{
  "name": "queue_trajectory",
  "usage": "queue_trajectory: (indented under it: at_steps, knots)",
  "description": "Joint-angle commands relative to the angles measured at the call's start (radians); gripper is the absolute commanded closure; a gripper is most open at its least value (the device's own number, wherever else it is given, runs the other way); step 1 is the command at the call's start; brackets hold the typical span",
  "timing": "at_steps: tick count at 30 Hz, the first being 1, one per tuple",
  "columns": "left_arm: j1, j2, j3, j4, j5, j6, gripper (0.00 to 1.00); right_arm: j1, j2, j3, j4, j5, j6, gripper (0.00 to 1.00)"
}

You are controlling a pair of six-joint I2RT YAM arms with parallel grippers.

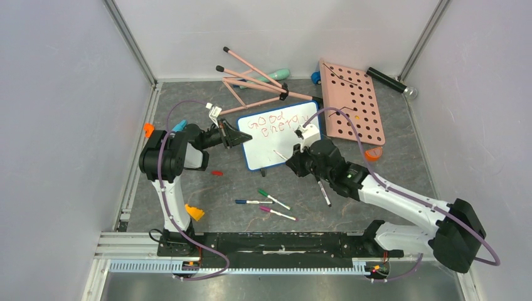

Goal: Write a sentence on the whiteboard

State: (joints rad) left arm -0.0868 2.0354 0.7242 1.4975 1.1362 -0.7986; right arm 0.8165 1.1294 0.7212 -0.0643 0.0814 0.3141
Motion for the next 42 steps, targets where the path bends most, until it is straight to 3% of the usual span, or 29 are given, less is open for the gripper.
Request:
queue_trajectory:
  at_steps: [1,17,42]
  knots:
    - [0.002,-0.009,0.001,0.060,0.010,0.111,0.98,0.031,0.041,0.083,0.012,0.081,-0.010,1.00]
    - [0.001,-0.004,0.007,0.060,0.013,0.106,0.98,0.051,0.223,0.255,-0.099,0.163,-0.021,1.00]
    - [0.001,0.003,0.016,0.060,0.014,0.098,0.98,0.050,0.354,0.398,-0.200,0.269,-0.087,1.00]
